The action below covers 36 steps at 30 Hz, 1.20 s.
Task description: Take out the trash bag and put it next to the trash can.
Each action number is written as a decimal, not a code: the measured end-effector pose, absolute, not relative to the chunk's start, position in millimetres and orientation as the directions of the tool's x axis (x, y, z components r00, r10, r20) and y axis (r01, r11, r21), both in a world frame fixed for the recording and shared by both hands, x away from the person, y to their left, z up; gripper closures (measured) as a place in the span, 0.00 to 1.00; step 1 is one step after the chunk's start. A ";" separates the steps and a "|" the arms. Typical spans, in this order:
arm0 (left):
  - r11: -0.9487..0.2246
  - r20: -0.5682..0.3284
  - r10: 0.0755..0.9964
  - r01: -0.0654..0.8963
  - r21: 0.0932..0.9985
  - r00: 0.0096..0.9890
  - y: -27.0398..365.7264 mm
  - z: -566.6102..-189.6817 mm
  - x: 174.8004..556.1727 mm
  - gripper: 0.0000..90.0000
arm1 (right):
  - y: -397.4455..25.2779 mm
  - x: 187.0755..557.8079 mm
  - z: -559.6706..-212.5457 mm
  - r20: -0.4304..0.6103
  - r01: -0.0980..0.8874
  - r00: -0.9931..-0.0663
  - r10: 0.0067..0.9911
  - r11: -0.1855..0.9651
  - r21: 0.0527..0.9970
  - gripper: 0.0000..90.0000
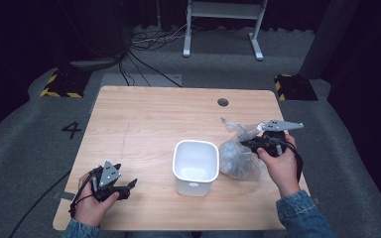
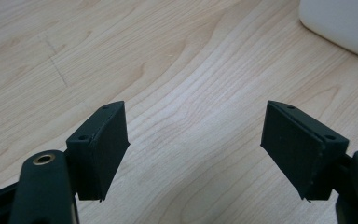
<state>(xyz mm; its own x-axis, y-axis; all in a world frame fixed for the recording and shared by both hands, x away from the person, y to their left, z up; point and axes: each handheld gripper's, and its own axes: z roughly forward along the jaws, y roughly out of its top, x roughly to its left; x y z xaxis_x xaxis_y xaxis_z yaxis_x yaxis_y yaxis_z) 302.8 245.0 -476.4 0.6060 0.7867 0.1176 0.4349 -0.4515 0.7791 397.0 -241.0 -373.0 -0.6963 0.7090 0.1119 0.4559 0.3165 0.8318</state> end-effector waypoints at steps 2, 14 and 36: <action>-0.450 0.113 0.784 0.433 0.781 0.610 243.6 -476.4 303.0 0.25 | -243.1 394.6 -371.7 0.119 0.457 -0.692 0.712 0.305 0.836 0.69; -0.433 0.104 0.789 0.427 0.794 0.605 242.7 -472.5 300.2 0.26 | -263.5 372.8 -359.5 0.093 0.421 -0.672 0.734 0.276 0.864 0.38; -0.407 0.087 0.821 0.472 0.782 0.564 267.4 -466.0 288.8 0.25 | -317.1 341.1 -365.0 0.040 0.428 -0.646 0.762 0.318 0.846 0.29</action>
